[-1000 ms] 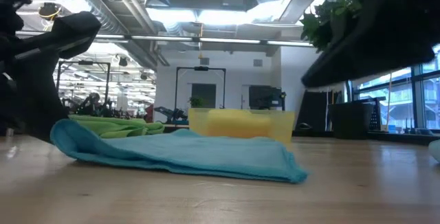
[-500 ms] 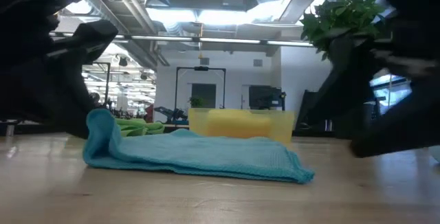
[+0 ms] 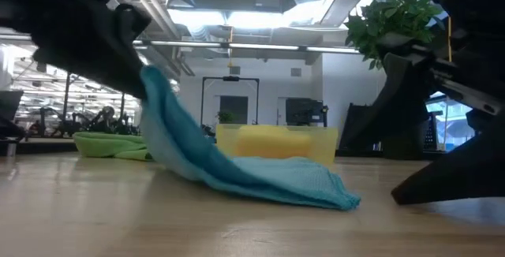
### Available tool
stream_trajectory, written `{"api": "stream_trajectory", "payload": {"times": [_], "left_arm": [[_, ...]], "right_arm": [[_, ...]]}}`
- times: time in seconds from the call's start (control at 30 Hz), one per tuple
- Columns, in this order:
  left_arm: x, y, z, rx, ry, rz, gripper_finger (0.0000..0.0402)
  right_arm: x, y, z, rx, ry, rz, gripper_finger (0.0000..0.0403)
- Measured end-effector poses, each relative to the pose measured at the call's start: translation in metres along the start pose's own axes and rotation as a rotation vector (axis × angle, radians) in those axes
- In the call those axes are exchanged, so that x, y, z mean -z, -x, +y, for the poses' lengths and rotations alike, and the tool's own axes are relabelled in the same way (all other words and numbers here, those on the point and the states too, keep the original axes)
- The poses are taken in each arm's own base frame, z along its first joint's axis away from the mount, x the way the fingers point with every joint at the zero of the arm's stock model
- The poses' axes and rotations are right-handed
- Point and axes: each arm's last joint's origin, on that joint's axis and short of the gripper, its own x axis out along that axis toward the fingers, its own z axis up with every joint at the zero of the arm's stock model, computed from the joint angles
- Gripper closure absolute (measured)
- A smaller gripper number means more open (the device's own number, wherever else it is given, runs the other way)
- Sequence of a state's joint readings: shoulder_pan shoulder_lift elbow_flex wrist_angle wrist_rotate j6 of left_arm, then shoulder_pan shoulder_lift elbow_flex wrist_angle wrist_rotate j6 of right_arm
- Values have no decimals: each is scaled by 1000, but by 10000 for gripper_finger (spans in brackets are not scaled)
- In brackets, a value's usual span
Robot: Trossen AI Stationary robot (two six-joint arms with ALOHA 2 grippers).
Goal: Fold microfiber towels
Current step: Fold the top blue microfiber cloth
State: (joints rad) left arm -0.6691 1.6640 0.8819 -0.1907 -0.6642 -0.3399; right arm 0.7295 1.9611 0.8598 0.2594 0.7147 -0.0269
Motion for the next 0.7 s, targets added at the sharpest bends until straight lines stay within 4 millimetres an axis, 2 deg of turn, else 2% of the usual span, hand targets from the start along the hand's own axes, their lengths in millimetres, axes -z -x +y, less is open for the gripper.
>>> {"api": "stream_trajectory", "payload": {"times": [0.33, 0.7], "left_arm": [[-17, 1, 29, -25, 93, -30, 401], [-23, -23, 70, 59, 157, 52, 401]], "right_arm": [[0, -4, 2, 12, -14, -21, 138], [-10, -8, -2, 47, -113, -115, 137]]}}
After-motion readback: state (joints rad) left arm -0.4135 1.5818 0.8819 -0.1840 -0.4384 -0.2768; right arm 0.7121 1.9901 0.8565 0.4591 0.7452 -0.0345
